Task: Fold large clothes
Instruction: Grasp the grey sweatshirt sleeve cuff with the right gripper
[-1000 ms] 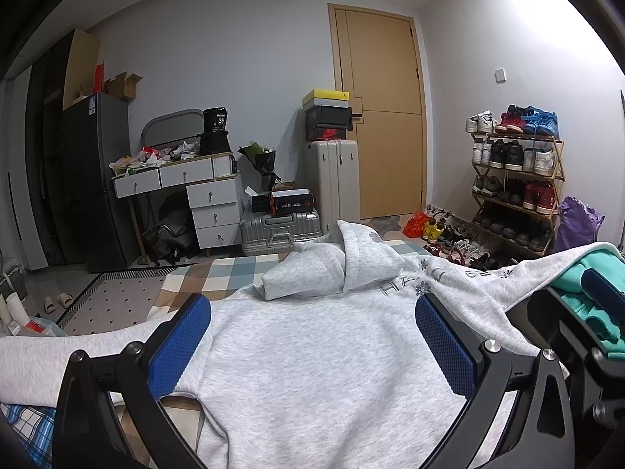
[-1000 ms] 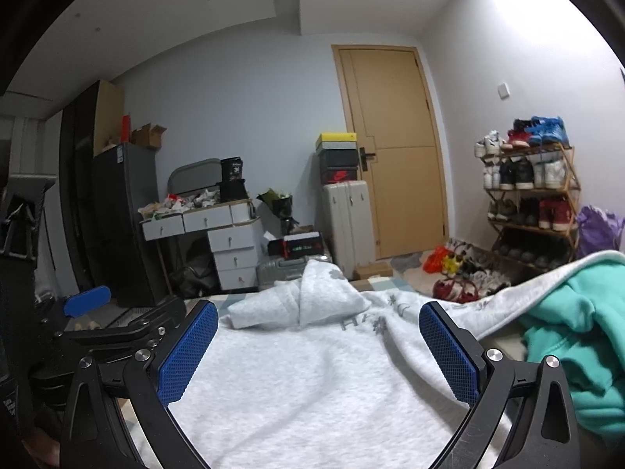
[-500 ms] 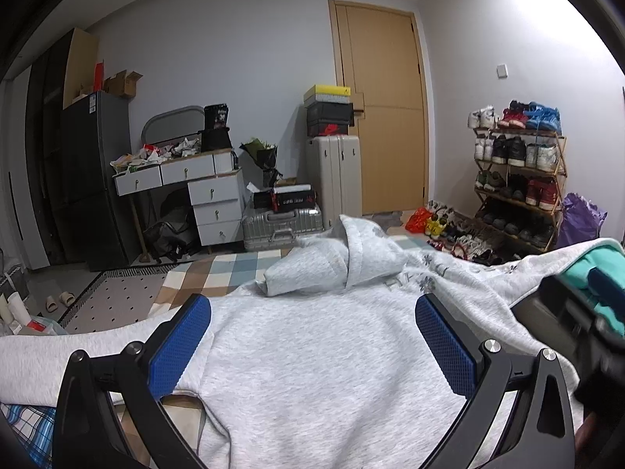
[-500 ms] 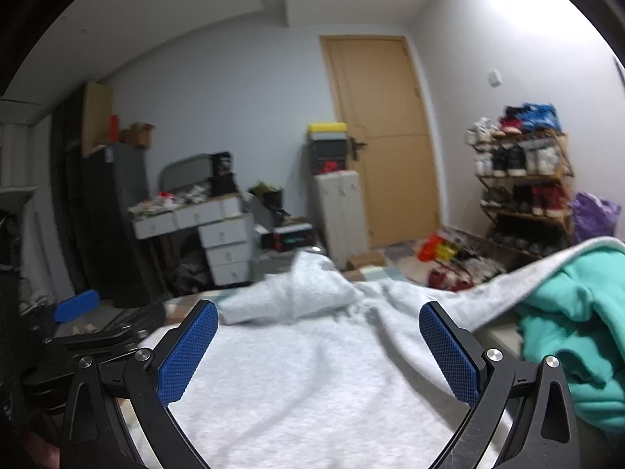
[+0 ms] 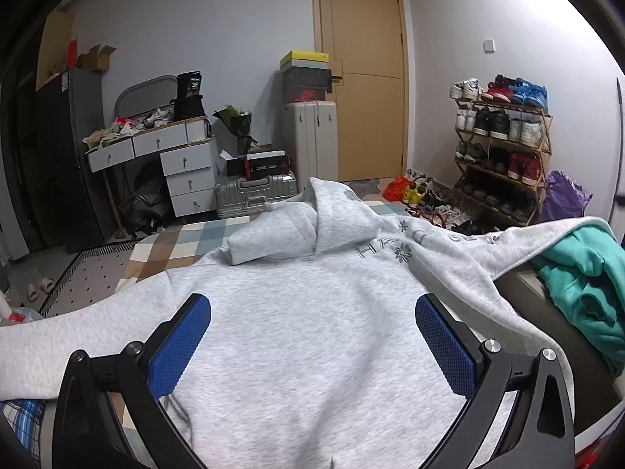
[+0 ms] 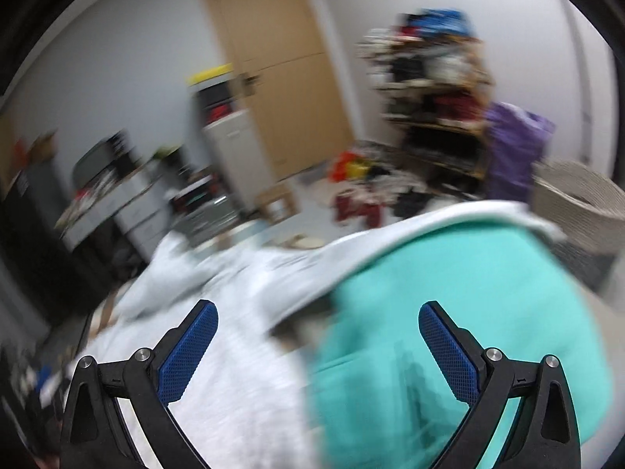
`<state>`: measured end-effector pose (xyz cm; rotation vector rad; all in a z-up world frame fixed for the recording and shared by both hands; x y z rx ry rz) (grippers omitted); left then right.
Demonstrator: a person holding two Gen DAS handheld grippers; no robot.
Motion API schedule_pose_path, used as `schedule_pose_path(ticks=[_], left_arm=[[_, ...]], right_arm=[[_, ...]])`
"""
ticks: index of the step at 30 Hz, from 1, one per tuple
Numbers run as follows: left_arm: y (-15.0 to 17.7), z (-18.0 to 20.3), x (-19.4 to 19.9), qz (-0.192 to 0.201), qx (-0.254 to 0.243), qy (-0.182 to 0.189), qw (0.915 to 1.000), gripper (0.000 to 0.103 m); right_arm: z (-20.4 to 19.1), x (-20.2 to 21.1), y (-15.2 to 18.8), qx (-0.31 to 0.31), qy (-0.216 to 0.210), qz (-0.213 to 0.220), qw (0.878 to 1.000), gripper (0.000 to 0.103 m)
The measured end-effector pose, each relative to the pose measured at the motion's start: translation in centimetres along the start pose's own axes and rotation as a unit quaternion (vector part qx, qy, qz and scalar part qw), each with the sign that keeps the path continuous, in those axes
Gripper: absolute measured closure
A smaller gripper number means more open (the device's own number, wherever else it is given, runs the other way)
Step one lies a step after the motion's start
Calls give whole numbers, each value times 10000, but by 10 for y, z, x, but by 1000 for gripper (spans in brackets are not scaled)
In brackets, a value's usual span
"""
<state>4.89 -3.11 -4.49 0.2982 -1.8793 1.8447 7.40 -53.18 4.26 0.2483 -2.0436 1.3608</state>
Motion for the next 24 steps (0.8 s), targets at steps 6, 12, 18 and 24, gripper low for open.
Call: schedule_pose_path(ticks=[6, 12, 18, 24], left_arm=[[2, 10, -10, -172, -180, -10, 9997, 1], [4, 15, -19, -292, -284, -41, 9992, 1], [7, 18, -23, -405, -386, -68, 9984, 1], [9, 22, -27, -468, -455, -94, 9978, 1]], right_arm=[[113, -40, -48, -1673, 99, -736, 9831, 0], [169, -99, -49, -2858, -279, -1443, 9469, 5], [186, -135, -42, -3135, -301, -1742, 9330, 32], [182, -142, -59, -2767, 77, -1450, 9499, 79]])
Point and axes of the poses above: each gripper's, at about its wrist camera, not at the fingertips, and x roughly against the way its jaws point, z to its right, y to its underside, the point moved 4 cm from there along -x, roughly the way its jaws point, and after that the axes turned 8 degrees about y, right-handed, at the moved point
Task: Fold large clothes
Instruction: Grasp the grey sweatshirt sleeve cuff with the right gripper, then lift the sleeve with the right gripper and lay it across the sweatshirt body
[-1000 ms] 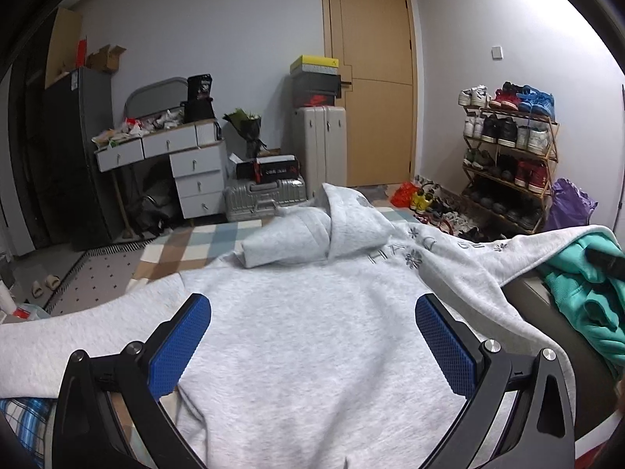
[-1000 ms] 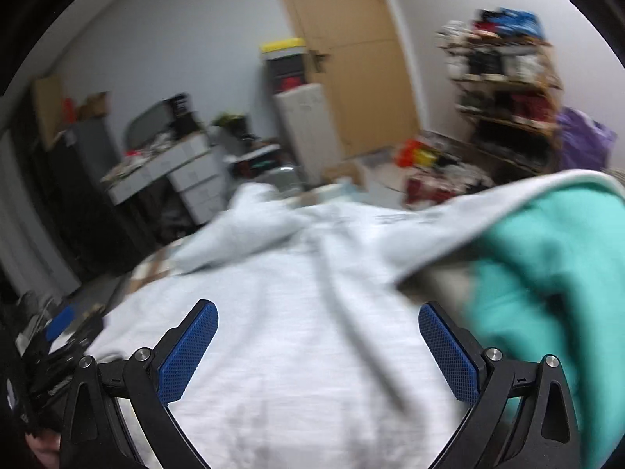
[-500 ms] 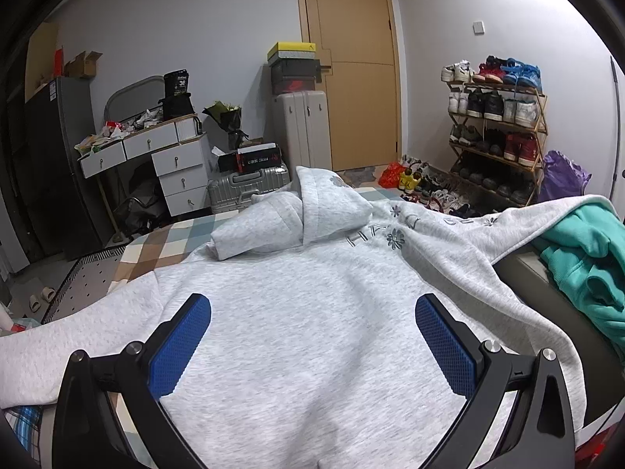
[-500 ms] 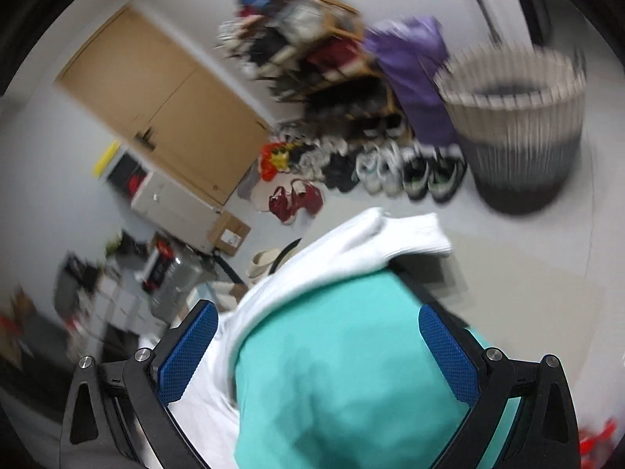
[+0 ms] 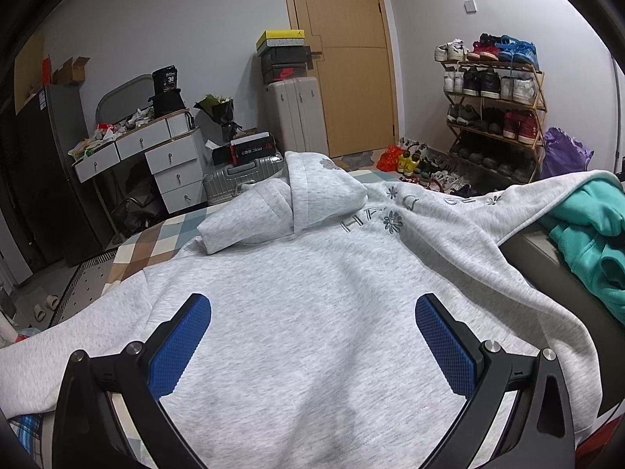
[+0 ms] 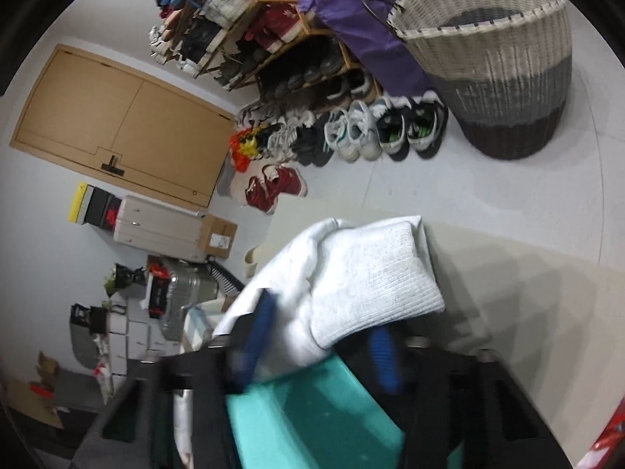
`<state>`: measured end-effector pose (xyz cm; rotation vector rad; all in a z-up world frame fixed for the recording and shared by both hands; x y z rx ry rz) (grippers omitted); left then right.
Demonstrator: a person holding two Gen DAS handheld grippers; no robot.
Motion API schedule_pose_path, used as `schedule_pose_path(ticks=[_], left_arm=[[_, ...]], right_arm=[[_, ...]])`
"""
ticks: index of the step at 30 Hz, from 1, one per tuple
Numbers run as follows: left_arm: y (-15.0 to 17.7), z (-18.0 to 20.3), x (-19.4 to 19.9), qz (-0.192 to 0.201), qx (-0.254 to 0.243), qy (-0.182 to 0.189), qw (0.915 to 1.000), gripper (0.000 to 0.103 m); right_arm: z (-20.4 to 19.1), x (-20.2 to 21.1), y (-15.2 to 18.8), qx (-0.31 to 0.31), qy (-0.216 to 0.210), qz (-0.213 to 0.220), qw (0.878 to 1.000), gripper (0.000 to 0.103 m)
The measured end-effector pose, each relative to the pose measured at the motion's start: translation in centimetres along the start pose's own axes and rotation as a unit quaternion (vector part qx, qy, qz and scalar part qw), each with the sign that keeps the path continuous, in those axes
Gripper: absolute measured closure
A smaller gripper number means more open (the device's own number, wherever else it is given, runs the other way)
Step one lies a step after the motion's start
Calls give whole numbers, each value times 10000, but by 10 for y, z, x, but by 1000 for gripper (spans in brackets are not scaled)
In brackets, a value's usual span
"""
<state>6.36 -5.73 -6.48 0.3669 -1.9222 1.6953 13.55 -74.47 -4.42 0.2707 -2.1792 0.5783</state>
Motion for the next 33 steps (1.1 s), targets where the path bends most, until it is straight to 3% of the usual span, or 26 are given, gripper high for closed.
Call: schedule_pose_path(ticks=[3, 7, 10, 11, 12, 17, 19, 24, 25, 27, 30, 33], left_arm=[[0, 2, -2, -21, -35, -21, 10000, 1], [1, 3, -2, -27, -101, -69, 9999, 1], [1, 3, -2, -19, -96, -111, 9999, 1], [0, 0, -1, 83, -22, -352, 9993, 1], [-1, -1, -1, 92, -20, -356, 9993, 1], [-3, -8, 1, 178, -39, -454, 9988, 1], [-3, -12, 2, 178, -8, -463, 9988, 1], [-4, -20, 6, 239, 50, -482, 9985, 1], [-3, -23, 8, 202, 120, -667, 9975, 1], [-3, -27, 11, 223, 159, -698, 9972, 1], [-2, -36, 15, 266, 180, -767, 9965, 1], [0, -48, 20, 316, 239, -859, 9955, 1]], right_arm=[[-20, 13, -6, 521, 365, 464, 9969, 87], [-61, 40, -11, 1212, 662, 1171, 9835, 90], [-98, 59, -11, 1713, 914, 1675, 9666, 91], [-112, 68, -11, 1869, 1028, 1887, 9586, 92], [-122, 72, -11, 1959, 1085, 2012, 9536, 92], [-181, 106, -11, 2483, 1554, 2943, 9097, 97], [-194, 111, -13, 2525, 1650, 3044, 9035, 97], [-206, 102, -8, 2535, 1681, 3045, 9026, 96], [-206, 98, -4, 2587, 1674, 2970, 9038, 97], [-208, 95, 1, 2618, 1674, 2938, 9039, 97], [-217, 105, 9, 2571, 1436, 2928, 9097, 96], [-242, 124, 24, 2794, 1168, 2979, 9053, 96]])
Point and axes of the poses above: each gripper's, at about its wrist camera, not at the fingertips, and x roughly against the way its jaws point, z to its right, y to its underside, the point moved 4 cm from there along -x, roughly the way its jaws point, and after that the axes turned 8 degrees about y, right-handed, at the moved point
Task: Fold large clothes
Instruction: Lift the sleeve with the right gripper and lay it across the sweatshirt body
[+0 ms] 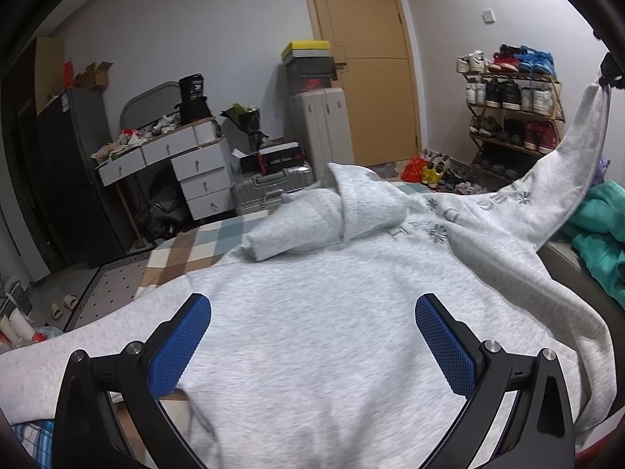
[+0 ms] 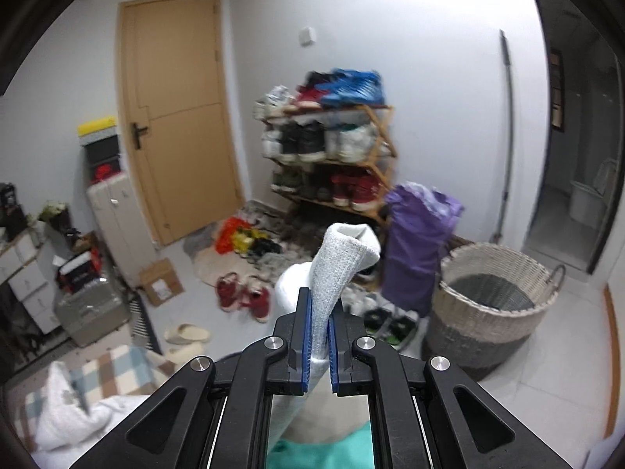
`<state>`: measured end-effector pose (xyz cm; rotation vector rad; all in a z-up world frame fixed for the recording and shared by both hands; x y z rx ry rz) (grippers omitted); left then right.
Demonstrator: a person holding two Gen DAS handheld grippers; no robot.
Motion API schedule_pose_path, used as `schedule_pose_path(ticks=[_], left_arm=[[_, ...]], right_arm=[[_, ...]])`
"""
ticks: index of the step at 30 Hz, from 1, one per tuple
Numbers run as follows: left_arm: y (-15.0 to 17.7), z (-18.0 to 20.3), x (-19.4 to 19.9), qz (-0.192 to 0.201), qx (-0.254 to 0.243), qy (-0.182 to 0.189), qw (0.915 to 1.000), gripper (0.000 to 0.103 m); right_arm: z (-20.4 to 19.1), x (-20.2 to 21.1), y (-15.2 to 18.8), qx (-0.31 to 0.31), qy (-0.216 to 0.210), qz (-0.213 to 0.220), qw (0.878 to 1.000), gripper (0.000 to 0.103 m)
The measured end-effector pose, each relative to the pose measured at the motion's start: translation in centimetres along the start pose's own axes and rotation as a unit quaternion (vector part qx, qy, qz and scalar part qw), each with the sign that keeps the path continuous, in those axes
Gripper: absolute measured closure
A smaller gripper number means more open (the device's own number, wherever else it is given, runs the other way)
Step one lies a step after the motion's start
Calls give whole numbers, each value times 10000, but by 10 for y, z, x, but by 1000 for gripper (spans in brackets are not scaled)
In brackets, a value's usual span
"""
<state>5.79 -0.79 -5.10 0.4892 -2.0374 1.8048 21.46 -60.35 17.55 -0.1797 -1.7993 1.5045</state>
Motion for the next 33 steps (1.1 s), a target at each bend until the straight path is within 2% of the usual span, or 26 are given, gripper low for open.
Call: schedule_pose_path(ticks=[6, 11, 14, 16, 17, 18, 20, 21, 24, 25, 26, 29, 33], left_arm=[[0, -43, 12, 149, 365, -277, 9988, 1], [3, -82, 29, 320, 799, -517, 9949, 1], [7, -102, 38, 431, 984, -701, 9917, 1], [13, -117, 42, 447, 1134, -882, 9886, 1], [15, -123, 42, 435, 1208, -908, 9876, 1], [16, -131, 43, 434, 1316, -949, 9858, 1], [18, -147, 48, 506, 1620, -1051, 9799, 1], [18, -153, 51, 554, 1751, -1083, 9770, 1], [20, -181, 67, 869, 2394, -1273, 9586, 1], [22, -190, 73, 999, 2622, -1320, 9507, 1], [22, -194, 75, 1052, 2722, -1350, 9469, 1], [23, -198, 69, 1061, 2738, -1470, 9445, 1], [24, -196, 57, 971, 2741, -1394, 9466, 1]], right_arm=[[-92, 81, -10, 549, -984, 504, 9923, 96], [-197, 148, 24, 1004, -2112, 507, 9709, 96], [-256, 184, 60, 1248, -2859, 328, 9495, 96], [-299, 204, 88, 1327, -3417, 73, 9304, 96], [-324, 213, 106, 1375, -3727, -97, 9177, 96], [-337, 216, 118, 1369, -3901, -213, 9103, 96], [-379, 219, 163, 1336, -4309, -720, 8896, 96], [-388, 215, 178, 1294, -4412, -908, 8834, 96], [-438, 196, 250, 1191, -4645, -1799, 8589, 96], [-456, 186, 277, 1272, -4629, -2078, 8523, 96], [-470, 180, 302, 1394, -4586, -2265, 8479, 96], [-508, 170, 384, 2008, -4386, -2570, 8374, 96], [-528, 168, 436, 2714, -4148, -2456, 8331, 96]])
Point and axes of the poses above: each gripper's, at about its wrist camera, not at the fingertips, and x roughly against the way its jaws point, z to its right, y to its underside, the point moved 4 cm from there along -x, roughly the way its jaws point, and after that the axes turned 8 degrees about y, right-handed, at the moved point
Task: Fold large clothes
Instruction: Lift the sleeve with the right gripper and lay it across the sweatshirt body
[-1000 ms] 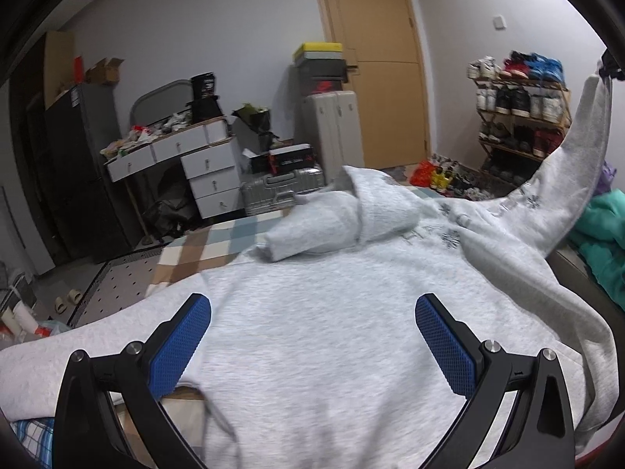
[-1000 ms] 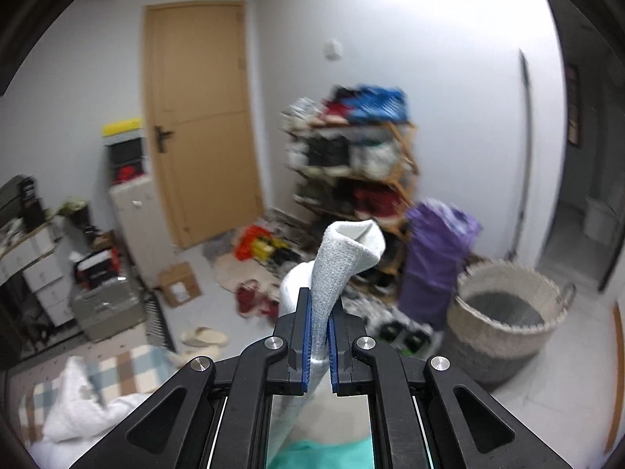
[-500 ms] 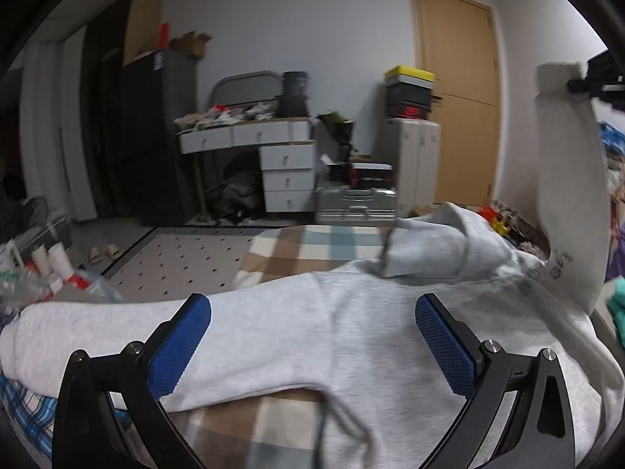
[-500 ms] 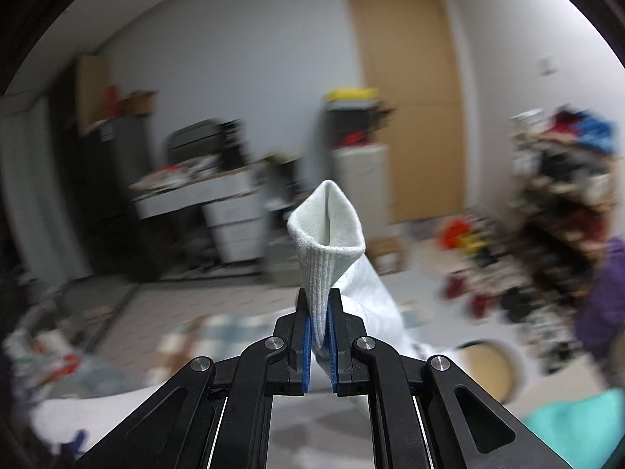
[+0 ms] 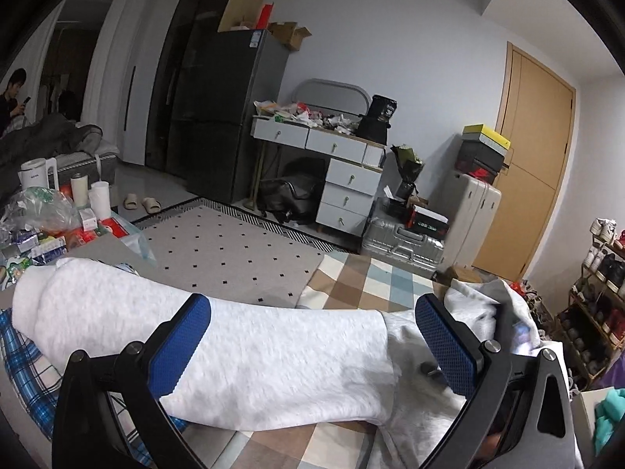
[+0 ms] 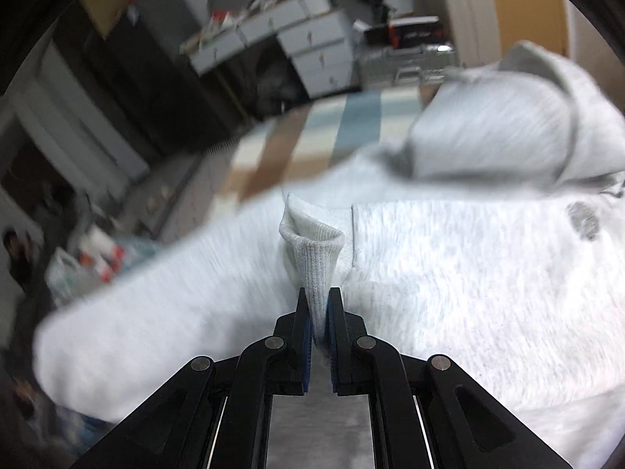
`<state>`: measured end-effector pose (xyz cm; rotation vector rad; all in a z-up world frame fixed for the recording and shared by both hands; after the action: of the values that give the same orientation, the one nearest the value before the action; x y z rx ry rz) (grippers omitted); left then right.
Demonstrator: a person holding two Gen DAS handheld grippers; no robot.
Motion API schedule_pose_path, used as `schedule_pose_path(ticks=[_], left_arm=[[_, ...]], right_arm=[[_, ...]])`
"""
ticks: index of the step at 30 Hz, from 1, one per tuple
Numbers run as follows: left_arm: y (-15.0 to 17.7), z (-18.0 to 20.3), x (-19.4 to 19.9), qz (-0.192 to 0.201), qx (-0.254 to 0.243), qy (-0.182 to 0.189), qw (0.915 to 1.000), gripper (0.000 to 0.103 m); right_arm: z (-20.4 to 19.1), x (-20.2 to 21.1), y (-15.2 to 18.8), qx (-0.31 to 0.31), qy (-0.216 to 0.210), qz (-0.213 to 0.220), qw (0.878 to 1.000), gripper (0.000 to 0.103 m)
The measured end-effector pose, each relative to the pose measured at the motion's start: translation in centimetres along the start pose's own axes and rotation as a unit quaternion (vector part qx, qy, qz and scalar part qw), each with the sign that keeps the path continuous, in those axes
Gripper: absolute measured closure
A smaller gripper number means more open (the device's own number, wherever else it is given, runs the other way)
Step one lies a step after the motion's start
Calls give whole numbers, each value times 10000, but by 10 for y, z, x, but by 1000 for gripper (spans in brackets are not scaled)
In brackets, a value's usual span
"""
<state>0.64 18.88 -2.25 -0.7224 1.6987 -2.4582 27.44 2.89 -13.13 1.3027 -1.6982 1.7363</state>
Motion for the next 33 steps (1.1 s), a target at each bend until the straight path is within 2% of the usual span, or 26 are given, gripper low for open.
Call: schedule_pose_path(ticks=[2, 5, 7, 9, 11, 12, 13, 14, 15, 16, 17, 18, 19, 20, 21, 22, 25, 26, 27, 29, 30, 32, 33], left_arm=[[0, -2, -2, -27, -22, 40, 10000, 1], [2, 3, -1, -31, -121, 93, 9999, 1], [2, 2, 1, -16, -183, 100, 9998, 1], [3, 3, 1, -14, -205, 110, 9997, 1], [2, -1, 4, -20, -196, 134, 9997, 1], [2, -2, 2, -40, -190, 137, 9997, 1], [3, -1, 2, -64, -181, 147, 9997, 1], [4, 0, 1, -90, -178, 168, 9997, 1], [5, 2, 0, -123, -188, 171, 9996, 1], [6, 5, -2, -155, -216, 182, 9995, 1], [8, 8, -3, -182, -253, 195, 9993, 1], [10, 12, -5, -215, -306, 201, 9991, 1], [12, 18, -8, -253, -375, 201, 9988, 1], [15, 24, -11, -315, -456, 219, 9982, 1], [19, 31, -16, -412, -544, 258, 9973, 1], [24, 38, -22, -533, -631, 310, 9961, 1], [42, 66, -42, -887, -940, 470, 9905, 1], [45, 73, -48, -970, -1034, 492, 9887, 1], [52, 85, -58, -1112, -1208, 531, 9850, 1], [64, 103, -75, -1375, -1460, 621, 9777, 1], [70, 109, -82, -1510, -1533, 675, 9742, 1], [83, 121, -99, -1803, -1604, 700, 9679, 1], [89, 124, -106, -1922, -1633, 674, 9653, 1]], right_arm=[[-6, -8, 6, 290, 135, 2, 9995, 94], [-18, -8, 17, 842, 148, -130, 9963, 74], [-27, -2, 27, 1032, -159, -158, 9944, 55], [-23, 13, 29, 1122, -673, -221, 9912, 45], [-5, 39, 28, 932, -957, -130, 9910, 45], [13, 54, 25, 801, -974, -9, 9920, 41], [34, 67, 19, 680, -832, 146, 9941, 30], [54, 77, 13, 603, -601, 286, 9960, 24], [88, 87, 1, 519, -79, 484, 9974, 15], [113, 92, -6, 450, 343, 566, 9968, 14], [146, 95, -14, 355, 902, 603, 9935, 14], [163, 93, -21, 309, 1245, 564, 9901, 14], [193, 89, -23, 250, 1796, 402, 9826, 14], [220, 82, -22, 242, 2155, 176, 9761, 15], [238, 74, -20, 244, 2258, -35, 9739, 20], [254, 70, -14, 219, 2329, -200, 9720, 35], [296, 41, 9, -125, 2276, -957, 9690, 63], [304, 34, 17, -259, 2136, -1055, 9709, 63], [304, 38, 16, -292, 2040, -838, 9749, 63], [307, 36, 11, -309, 1751, -992, 9790, 62], [309, 42, 6, -330, 1598, -914, 9824, 65], [314, 58, -15, -415, 1460, -511, 9871, 67], [319, 67, -26, -487, 1501, -325, 9869, 64]])
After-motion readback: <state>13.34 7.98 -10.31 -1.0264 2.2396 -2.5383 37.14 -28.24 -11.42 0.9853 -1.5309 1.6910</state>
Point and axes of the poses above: each gripper's, at about its wrist camera, not at the fingertips, and x roughly against the way its jaws point, z to its right, y to its underside, the point moved 4 cm from there along -x, roughly the way its jaws point, and after that the axes turned 8 degrees about y, right-handed, at the moved point
